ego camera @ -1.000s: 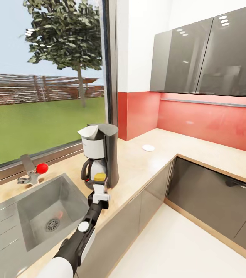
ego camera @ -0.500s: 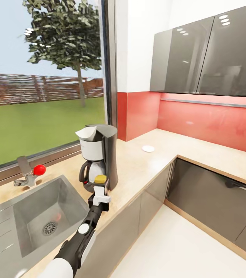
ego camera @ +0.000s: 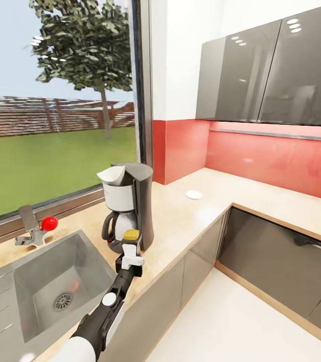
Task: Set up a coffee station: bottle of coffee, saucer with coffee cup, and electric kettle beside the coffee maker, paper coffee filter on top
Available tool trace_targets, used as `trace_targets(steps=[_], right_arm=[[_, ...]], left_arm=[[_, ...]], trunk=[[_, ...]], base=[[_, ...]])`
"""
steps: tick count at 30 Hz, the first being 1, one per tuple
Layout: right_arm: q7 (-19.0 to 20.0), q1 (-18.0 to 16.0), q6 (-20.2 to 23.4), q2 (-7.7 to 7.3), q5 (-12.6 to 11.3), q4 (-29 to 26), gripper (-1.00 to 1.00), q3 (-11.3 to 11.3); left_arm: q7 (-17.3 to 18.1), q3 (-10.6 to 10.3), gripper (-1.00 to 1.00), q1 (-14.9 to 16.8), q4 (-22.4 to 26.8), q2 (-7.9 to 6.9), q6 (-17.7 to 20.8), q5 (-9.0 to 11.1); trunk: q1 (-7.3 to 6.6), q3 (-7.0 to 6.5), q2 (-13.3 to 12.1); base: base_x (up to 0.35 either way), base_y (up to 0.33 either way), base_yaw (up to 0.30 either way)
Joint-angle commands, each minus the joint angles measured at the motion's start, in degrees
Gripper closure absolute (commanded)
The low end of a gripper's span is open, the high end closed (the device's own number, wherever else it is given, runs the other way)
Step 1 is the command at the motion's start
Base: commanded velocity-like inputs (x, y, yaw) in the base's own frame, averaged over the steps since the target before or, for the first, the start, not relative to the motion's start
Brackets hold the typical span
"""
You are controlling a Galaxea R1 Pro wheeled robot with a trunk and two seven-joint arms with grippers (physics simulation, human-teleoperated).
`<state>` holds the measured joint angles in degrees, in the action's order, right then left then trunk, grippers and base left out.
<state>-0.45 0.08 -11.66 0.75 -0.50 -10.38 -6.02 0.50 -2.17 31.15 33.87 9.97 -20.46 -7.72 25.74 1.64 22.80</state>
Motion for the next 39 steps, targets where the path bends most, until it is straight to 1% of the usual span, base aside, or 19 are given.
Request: trace_targets(steps=[1,11,12,21,23,24,27,28,31,39], right_arm=[[0.01,0.01,-0.12,0.04,-0.06,-0.08,-1.00,-0.31],[-0.07,0.01,-0.12,0.03,-0.06,0.01,-1.00,-0.31],[-0.08,0.01,-0.12,0.01,-0.07,0.01,-1.00,-0.31],[-0.08,0.01,-0.12,0.03,-0.09,0.01,-1.00,-0.31],[-0.08,0.01,-0.12,0.01,-0.08,0.01,-1.00,-0.31],[-0.08,0.01,-0.12,0.02,-0.08,0.01,-1.00,-0.31],[-0.08,0.01,-0.12,-0.01,-0.10,0.01,-1.00,-0.31],[-0.08,0.01,-0.12,0.01,-0.11,0.01,-1.00,-0.31],[-0.08,0.01,-0.12,0.02,-0.11,0.01,-1.00,-0.31],[-0.08,0.01,-0.12,-0.01,-0.09,0.01,-1.00,-0.31]], left_arm=[[0.03,0.14,1.00,0.05,-0.03,0.03,-0.20,-0.63],[-0.20,0.30,1.00,0.05,-0.09,-0.03,-1.05,-0.63],[-0.21,0.31,-1.00,0.05,-0.07,-0.03,-1.06,-0.63],[-0.24,0.59,-1.00,0.05,-0.10,-0.12,-1.07,-0.58],[-0.23,0.57,-1.00,0.05,-0.11,-0.12,-1.08,0.18],[-0.20,0.51,-1.00,0.05,-0.12,-0.17,-1.12,1.41],[-0.03,0.37,-1.00,0.05,-0.12,-0.30,-1.16,4.10],[-0.01,0.34,-1.00,0.05,-0.12,-0.33,-1.16,4.42],[0.02,0.25,-1.00,0.05,-0.12,-0.37,-1.16,4.85],[0.03,0.14,-1.00,0.05,-0.12,-0.34,-1.17,4.99]], trunk=[[0.04,0.12,0.12],[0.04,0.12,0.12],[0.04,0.12,0.12],[0.04,0.12,0.12],[0.04,0.12,0.12],[0.04,0.12,0.12],[0.04,0.12,0.12],[0.04,0.12,0.12],[0.04,0.12,0.12],[0.04,0.12,0.12]], base=[[0.018,0.000,0.000],[0.002,0.000,0.000],[0.000,0.000,0.000],[0.000,0.000,0.000],[0.000,0.000,0.000],[0.000,0.000,0.000],[0.000,0.000,0.000],[0.000,0.000,0.000],[0.000,0.000,0.000],[0.000,0.000,0.000]])
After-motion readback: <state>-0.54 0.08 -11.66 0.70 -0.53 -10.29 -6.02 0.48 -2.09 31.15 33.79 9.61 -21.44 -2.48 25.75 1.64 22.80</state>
